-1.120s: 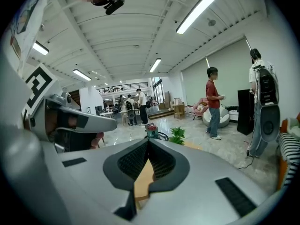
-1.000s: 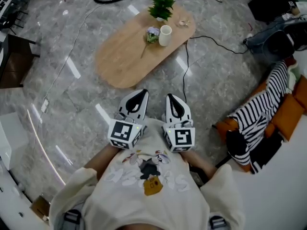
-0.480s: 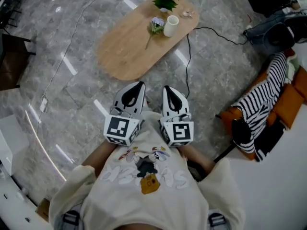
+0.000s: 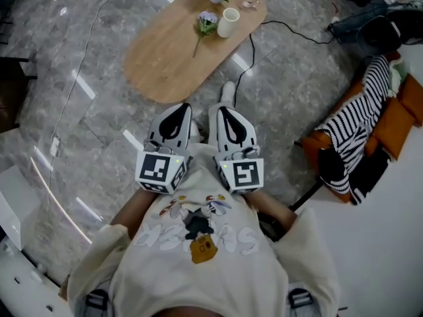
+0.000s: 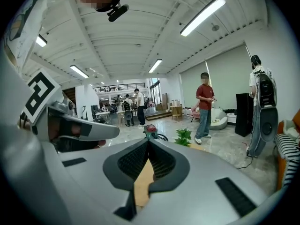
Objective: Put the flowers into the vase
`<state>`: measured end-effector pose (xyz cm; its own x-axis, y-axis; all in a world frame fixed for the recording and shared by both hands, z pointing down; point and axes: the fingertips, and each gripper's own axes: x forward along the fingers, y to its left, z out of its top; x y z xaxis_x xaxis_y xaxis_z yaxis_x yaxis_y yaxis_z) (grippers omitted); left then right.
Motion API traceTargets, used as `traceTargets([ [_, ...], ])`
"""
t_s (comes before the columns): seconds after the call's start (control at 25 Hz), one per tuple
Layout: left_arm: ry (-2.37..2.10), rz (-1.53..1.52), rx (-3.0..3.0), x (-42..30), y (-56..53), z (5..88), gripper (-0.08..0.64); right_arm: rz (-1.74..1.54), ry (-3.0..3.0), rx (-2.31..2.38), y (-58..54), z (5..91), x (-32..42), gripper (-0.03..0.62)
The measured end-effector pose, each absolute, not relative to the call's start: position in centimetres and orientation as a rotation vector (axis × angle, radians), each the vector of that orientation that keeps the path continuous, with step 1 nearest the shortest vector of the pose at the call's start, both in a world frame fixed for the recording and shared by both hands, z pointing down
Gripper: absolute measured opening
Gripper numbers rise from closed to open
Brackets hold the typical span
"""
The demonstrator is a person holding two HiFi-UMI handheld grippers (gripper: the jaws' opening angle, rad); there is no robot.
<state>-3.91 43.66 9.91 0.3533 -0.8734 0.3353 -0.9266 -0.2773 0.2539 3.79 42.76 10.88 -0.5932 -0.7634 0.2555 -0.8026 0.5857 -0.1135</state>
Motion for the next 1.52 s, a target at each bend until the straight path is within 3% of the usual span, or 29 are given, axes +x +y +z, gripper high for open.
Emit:
traceTargets([
  [0.36, -1.606, 0.221, 2.166, -3.8, 33.4, 10.5, 0.012, 0.378, -2.646, 1.28, 32.0, 11.5, 4.5, 0.005],
  [0.84, -1.647, 0.305, 2.113, 1.5, 18.4, 10.3, 0.012, 0.439, -2.655, 1.211, 16.5, 12.1, 11.3, 0.005],
  [1.52, -1.651, 0.446, 1.959, 3.5, 12.3, 15.3, 0.014, 0.551, -2.644, 1.007, 9.8, 17.2, 14.1, 0.005],
])
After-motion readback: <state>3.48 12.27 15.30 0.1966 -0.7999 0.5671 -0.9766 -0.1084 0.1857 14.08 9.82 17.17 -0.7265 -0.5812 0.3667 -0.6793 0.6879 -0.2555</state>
